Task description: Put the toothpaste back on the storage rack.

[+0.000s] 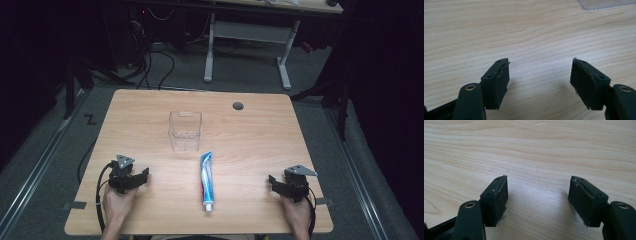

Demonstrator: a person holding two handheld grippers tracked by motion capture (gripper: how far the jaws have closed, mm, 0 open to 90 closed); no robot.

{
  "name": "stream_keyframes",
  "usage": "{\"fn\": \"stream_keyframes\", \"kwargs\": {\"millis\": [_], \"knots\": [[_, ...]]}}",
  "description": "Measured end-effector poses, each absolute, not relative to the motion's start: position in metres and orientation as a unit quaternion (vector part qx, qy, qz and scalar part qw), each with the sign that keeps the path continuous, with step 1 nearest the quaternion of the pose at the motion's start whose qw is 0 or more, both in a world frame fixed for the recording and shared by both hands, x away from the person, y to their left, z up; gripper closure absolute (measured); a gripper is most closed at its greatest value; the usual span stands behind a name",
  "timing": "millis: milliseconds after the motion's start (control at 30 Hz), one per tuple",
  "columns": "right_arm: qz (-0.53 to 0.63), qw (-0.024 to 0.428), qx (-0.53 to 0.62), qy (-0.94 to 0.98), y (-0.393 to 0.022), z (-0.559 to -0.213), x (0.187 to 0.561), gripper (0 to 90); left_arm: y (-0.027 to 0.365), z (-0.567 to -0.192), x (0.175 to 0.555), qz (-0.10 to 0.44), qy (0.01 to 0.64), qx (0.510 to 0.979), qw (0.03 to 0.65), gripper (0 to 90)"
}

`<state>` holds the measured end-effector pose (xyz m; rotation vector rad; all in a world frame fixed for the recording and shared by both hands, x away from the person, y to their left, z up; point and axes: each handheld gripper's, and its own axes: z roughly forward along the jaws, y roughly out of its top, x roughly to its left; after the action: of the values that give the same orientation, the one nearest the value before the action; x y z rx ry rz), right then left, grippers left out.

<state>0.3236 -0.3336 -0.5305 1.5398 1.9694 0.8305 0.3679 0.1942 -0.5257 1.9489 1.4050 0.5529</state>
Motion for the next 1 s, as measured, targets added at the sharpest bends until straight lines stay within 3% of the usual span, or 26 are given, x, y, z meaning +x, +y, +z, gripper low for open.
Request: {"fn": "stream_keyframes", "kwargs": {"millis": [367, 1000], "knots": [[0.305, 0.251, 0.564, 0.725, -0.334, -0.531, 0.324, 31.8, 0.181, -0.516, 0.355, 0.194, 0.522, 0.756, 0.344, 33.4], [0.306, 0.251, 0.564, 0.725, -0.333, -0.531, 0.324, 31.6, 0.122, -0.499, 0.345, 0.154, 0.455, 0.815, 0.324, 39.2]]}}
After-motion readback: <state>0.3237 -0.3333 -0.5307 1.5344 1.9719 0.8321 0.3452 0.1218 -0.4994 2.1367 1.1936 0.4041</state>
